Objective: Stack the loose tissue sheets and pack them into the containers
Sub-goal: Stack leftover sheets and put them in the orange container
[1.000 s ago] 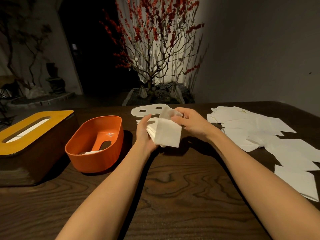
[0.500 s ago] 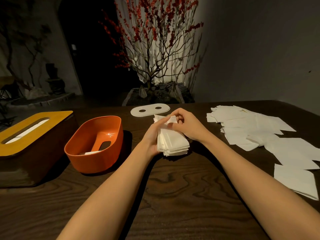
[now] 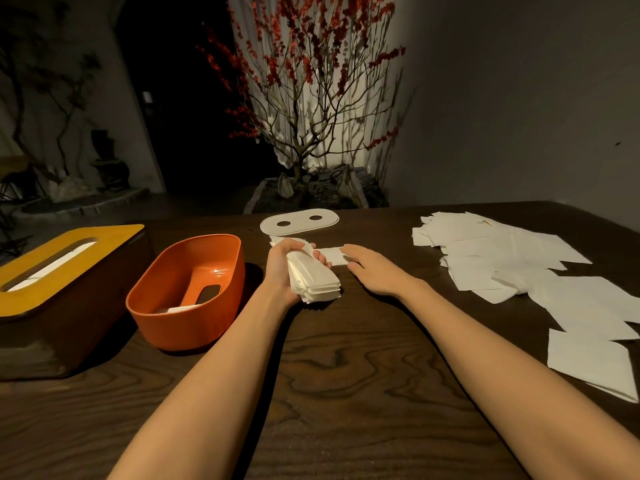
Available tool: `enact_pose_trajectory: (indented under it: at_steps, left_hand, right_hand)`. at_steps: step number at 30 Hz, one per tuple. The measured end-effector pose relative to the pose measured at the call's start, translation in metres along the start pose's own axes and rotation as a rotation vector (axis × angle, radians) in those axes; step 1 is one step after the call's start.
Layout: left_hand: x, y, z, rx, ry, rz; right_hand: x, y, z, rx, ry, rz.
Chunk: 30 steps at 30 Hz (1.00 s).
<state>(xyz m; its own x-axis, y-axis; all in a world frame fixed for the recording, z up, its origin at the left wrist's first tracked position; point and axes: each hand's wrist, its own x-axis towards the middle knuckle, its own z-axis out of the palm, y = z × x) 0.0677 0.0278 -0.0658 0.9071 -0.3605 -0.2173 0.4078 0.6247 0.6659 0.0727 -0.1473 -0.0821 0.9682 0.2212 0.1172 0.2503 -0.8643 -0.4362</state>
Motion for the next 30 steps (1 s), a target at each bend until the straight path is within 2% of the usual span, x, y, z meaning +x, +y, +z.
enact_pose_trajectory:
  at_steps: [3, 5, 8, 10, 12, 19, 24, 30]
  left_hand:
    - [0.004, 0.0, -0.001, 0.011, 0.003, 0.016]
    - [0.007, 0.001, -0.002, 0.017, 0.001, 0.024]
    - [0.008, 0.0, -0.002, 0.04, 0.003, 0.028]
    - [0.009, -0.003, 0.0, 0.043, -0.004, 0.028]
    - [0.01, -0.009, 0.005, 0.023, -0.012, 0.011]
    - [0.011, -0.041, 0.037, 0.07, -0.034, -0.059]
    - [0.013, -0.055, 0.052, 0.091, -0.026, -0.058]
    - [0.017, -0.073, 0.075, 0.07, -0.068, -0.077]
  right_hand:
    - [0.004, 0.001, 0.0, -0.16, -0.074, -0.004]
    - [0.003, 0.003, -0.003, -0.251, -0.04, 0.007]
    - [-0.001, 0.01, -0.009, -0.445, 0.136, 0.048]
    - [-0.005, 0.018, -0.016, -0.518, 0.275, 0.133]
    - [-0.01, 0.026, -0.023, -0.543, 0.343, 0.237]
    - [-0.022, 0.045, -0.031, -0.328, 0.279, 0.491]
    - [-0.028, 0.048, -0.037, -0.19, 0.189, 0.537]
    - [-0.051, 0.062, -0.044, -0.159, 0.39, 0.416]
